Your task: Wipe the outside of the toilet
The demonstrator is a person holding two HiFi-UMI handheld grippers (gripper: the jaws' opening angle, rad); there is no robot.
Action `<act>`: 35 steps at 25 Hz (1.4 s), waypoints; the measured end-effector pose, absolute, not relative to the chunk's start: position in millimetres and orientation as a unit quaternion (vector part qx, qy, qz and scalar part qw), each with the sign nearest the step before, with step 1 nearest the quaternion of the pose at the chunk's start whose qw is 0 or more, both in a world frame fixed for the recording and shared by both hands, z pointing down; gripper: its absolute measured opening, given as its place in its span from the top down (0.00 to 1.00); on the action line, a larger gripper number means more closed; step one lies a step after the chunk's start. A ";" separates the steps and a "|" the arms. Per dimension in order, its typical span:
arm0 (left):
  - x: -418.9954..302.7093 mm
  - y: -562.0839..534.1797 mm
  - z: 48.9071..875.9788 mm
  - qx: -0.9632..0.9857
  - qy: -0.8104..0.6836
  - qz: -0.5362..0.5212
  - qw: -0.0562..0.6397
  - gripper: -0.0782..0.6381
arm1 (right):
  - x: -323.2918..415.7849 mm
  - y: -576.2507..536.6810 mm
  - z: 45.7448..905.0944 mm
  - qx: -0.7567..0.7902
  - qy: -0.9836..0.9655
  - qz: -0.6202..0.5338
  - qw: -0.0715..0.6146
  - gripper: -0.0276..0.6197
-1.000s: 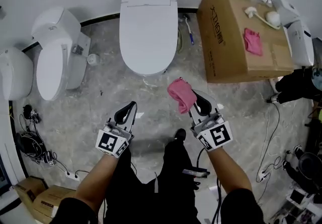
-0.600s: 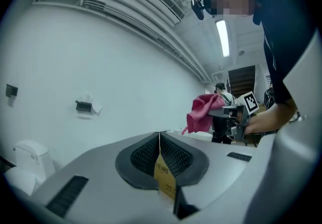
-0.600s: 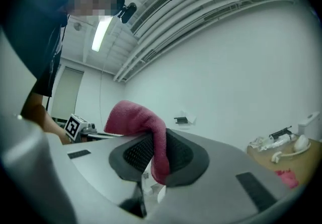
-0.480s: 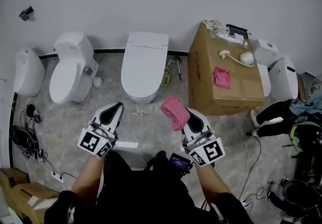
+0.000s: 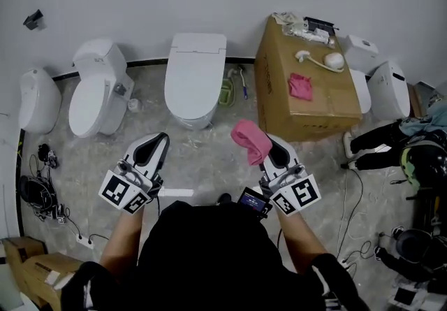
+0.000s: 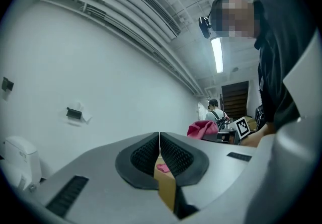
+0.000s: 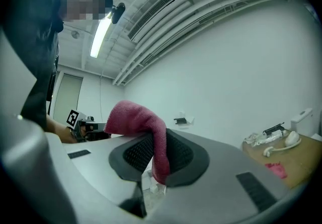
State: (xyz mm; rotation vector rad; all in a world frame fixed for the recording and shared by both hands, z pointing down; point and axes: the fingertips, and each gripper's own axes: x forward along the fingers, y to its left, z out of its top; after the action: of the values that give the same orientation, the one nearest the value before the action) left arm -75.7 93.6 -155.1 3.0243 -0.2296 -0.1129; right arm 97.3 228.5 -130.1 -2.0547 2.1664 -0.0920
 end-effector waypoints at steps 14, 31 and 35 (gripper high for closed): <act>-178.0 90.7 -152.7 0.994 -0.090 -0.051 0.027 0.87 | -14.3 228.7 -137.6 -0.706 0.702 -0.028 0.092 0.85; -289.2 128.1 -99.3 0.995 -0.088 -0.021 0.044 0.87 | -119.1 288.2 -109.0 -0.750 0.656 -0.066 0.054 0.85; -284.5 153.1 -98.6 0.994 -0.093 -0.018 0.049 0.87 | -119.3 308.7 -109.2 -0.741 0.665 -0.072 0.060 0.85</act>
State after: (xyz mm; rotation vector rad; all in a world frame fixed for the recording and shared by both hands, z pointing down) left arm -284.5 153.1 -98.6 3.0291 -0.2819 -0.0555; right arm -119.3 308.7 -109.2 -2.2445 2.0121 -0.2173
